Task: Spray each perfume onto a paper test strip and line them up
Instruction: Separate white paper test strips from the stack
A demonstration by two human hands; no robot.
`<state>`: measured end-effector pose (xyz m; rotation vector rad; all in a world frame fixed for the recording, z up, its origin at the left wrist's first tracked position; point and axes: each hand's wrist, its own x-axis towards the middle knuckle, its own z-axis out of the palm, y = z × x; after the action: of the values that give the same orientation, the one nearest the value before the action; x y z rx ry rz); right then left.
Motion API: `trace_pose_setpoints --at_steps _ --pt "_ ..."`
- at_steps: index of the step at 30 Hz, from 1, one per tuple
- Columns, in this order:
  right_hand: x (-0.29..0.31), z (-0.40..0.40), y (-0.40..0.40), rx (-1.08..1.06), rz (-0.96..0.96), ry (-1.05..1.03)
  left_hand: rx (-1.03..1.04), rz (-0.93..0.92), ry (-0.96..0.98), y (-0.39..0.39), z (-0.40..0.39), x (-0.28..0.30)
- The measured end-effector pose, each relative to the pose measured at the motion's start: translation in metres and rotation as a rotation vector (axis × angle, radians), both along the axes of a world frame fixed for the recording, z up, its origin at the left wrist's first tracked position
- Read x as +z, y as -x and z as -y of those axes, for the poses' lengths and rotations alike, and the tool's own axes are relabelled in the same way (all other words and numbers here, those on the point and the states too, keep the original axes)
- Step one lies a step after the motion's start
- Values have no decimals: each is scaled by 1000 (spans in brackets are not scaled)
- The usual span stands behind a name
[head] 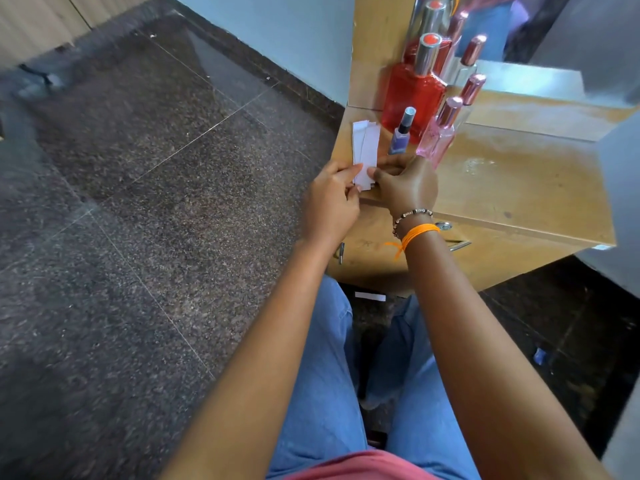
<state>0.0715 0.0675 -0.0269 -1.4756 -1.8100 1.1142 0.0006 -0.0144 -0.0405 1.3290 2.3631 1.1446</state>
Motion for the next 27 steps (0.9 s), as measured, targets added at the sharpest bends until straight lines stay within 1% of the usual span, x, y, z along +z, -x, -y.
trace_pose_setpoints --at_steps 3,8,14,20,23,27 --pt "0 1 -2 3 -12 -3 -3 -25 12 -1 0 2" --pt "-2 -2 -3 8 -27 -12 9 -132 19 -3 2 -1" --pt "-7 -2 -7 20 -112 -35 8 -102 1 -3 2 0" --pt "-7 14 -25 128 -340 -106 4 -62 -22 -5 3 2" --pt "-7 19 -44 84 -422 -123 20 9 -54 -7 4 6" --pt "-4 18 -66 18 -437 -116 32 -38 -70 -14 6 8"
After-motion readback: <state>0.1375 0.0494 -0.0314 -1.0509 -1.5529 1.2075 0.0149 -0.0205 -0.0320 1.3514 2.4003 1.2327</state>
